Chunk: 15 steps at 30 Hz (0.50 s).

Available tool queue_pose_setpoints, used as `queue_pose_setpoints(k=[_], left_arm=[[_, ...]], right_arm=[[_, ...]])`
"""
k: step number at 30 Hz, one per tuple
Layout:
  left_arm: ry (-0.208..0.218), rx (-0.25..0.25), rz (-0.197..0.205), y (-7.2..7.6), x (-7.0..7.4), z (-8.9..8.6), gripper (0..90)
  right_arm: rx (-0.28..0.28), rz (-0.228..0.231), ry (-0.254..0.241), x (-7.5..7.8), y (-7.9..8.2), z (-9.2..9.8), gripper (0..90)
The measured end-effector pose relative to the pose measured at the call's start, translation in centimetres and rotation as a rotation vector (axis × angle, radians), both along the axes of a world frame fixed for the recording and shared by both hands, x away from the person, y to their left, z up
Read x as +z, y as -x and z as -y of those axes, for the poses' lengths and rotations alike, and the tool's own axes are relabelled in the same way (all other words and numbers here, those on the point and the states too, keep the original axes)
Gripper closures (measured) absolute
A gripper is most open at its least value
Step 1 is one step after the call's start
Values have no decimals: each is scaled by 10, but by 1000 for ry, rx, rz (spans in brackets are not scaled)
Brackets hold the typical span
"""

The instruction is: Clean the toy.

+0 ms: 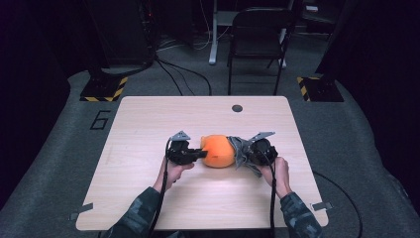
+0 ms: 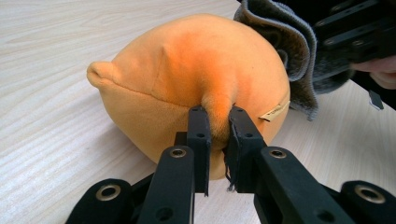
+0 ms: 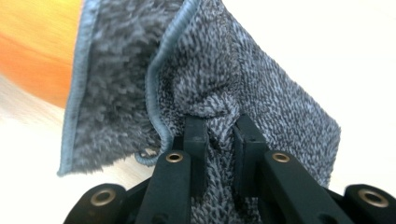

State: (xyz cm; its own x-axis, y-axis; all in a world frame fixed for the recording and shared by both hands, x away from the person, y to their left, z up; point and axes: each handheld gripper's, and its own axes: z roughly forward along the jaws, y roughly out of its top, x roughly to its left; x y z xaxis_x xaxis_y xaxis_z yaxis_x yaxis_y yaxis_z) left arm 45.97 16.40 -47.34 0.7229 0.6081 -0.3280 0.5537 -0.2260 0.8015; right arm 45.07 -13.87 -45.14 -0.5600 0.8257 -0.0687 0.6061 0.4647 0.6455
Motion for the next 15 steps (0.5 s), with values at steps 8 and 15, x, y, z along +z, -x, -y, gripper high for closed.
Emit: queue_pose_setpoints(k=[8,15], left_arm=[[-2,4,5,1,1,1,809],[-19,-1,10,0,0,0,810]], right_arm=[[149,82,-67,29,34,-41,786],[246,76,-46,15,45,-82,786]])
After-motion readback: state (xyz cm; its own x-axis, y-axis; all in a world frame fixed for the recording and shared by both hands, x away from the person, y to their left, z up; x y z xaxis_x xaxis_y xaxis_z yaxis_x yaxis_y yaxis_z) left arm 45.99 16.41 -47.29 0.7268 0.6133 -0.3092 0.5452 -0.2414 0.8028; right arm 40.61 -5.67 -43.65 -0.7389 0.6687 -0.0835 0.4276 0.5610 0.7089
